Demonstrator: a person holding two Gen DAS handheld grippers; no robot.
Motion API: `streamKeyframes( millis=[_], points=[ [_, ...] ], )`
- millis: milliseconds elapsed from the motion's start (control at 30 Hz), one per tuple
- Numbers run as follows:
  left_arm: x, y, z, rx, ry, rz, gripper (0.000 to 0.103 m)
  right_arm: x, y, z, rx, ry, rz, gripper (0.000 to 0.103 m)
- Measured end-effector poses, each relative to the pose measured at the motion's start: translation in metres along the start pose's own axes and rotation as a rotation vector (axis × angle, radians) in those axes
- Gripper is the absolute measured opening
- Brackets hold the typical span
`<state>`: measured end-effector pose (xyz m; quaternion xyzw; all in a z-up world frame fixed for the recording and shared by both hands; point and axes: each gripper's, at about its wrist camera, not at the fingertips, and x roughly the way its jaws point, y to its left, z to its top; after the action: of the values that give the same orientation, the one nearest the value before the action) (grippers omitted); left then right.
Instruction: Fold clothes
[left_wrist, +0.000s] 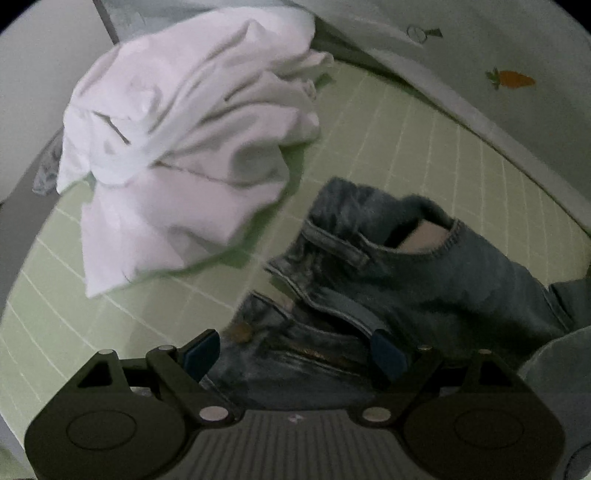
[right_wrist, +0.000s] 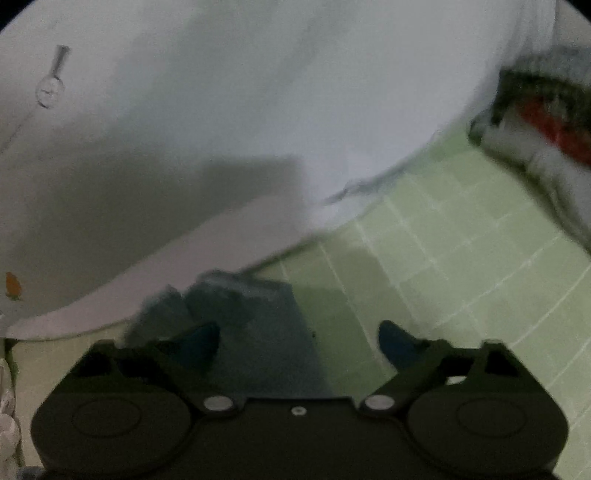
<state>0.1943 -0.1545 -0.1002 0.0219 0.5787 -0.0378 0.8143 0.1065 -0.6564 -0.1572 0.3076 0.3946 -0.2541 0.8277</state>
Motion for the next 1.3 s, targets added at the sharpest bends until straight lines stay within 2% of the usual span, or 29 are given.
streamKeyframes(
  millis=[33, 100, 133, 200, 267, 367, 567, 700, 833, 933, 1067, 1133, 1200, 1233, 1267, 1300],
  points=[
    [0.001, -0.001, -0.002, -0.005, 0.008, -0.006, 0.089, 0.002, -0.002, -0.002, 0.024, 0.019, 0.021, 0.067],
    [0.003, -0.004, -0.006, -0.01, 0.021, -0.016, 0.089, 0.002, -0.006, -0.006, 0.07, 0.04, 0.072, 0.04],
    [0.003, -0.005, -0.007, -0.01, 0.027, -0.021, 0.089, 0.002, -0.007, -0.008, 0.079, 0.047, 0.091, 0.034],
    [0.003, -0.007, -0.011, -0.007, 0.034, -0.031, 0.089, -0.005, -0.003, -0.013, 0.045, 0.028, 0.093, 0.012],
    [0.001, -0.008, -0.015, -0.001, 0.034, -0.039, 0.089, -0.021, 0.005, -0.021, -0.046, -0.038, 0.071, 0.007],
    [-0.007, -0.01, -0.021, 0.019, 0.018, -0.041, 0.089, -0.059, 0.013, -0.037, -0.158, -0.155, 0.037, 0.006],
    [-0.023, -0.008, -0.042, 0.056, -0.015, -0.051, 0.089, -0.16, 0.01, -0.079, -0.312, -0.37, -0.044, 0.006],
    [-0.03, -0.003, -0.066, 0.083, -0.022, -0.054, 0.089, -0.218, -0.018, -0.116, -0.316, -0.443, -0.117, 0.006],
    [-0.033, 0.007, -0.095, 0.115, -0.003, -0.058, 0.089, -0.264, -0.058, -0.153, -0.236, -0.467, -0.189, 0.006],
    [-0.03, 0.012, -0.12, 0.151, 0.037, -0.065, 0.089, -0.279, -0.086, -0.183, -0.212, -0.43, -0.264, 0.006],
    [-0.022, 0.018, -0.147, 0.146, 0.106, -0.076, 0.089, -0.262, -0.111, -0.218, -0.227, -0.246, -0.316, 0.007],
    [-0.027, 0.022, -0.148, 0.122, 0.088, -0.08, 0.089, -0.251, -0.12, -0.233, -0.223, -0.166, -0.325, 0.008],
    [-0.032, 0.026, -0.149, 0.097, 0.069, -0.084, 0.089, -0.238, -0.125, -0.24, -0.201, -0.099, -0.294, 0.021],
    [-0.033, 0.029, -0.146, 0.076, 0.059, -0.092, 0.089, -0.232, -0.126, -0.241, -0.185, -0.084, -0.29, 0.029],
    [-0.035, 0.032, -0.143, 0.056, 0.048, -0.1, 0.089, -0.227, -0.127, -0.243, -0.168, -0.07, -0.288, 0.041],
    [-0.037, 0.035, -0.139, 0.035, 0.036, -0.11, 0.089, -0.224, -0.126, -0.242, -0.157, -0.075, -0.294, 0.046]
  ],
)
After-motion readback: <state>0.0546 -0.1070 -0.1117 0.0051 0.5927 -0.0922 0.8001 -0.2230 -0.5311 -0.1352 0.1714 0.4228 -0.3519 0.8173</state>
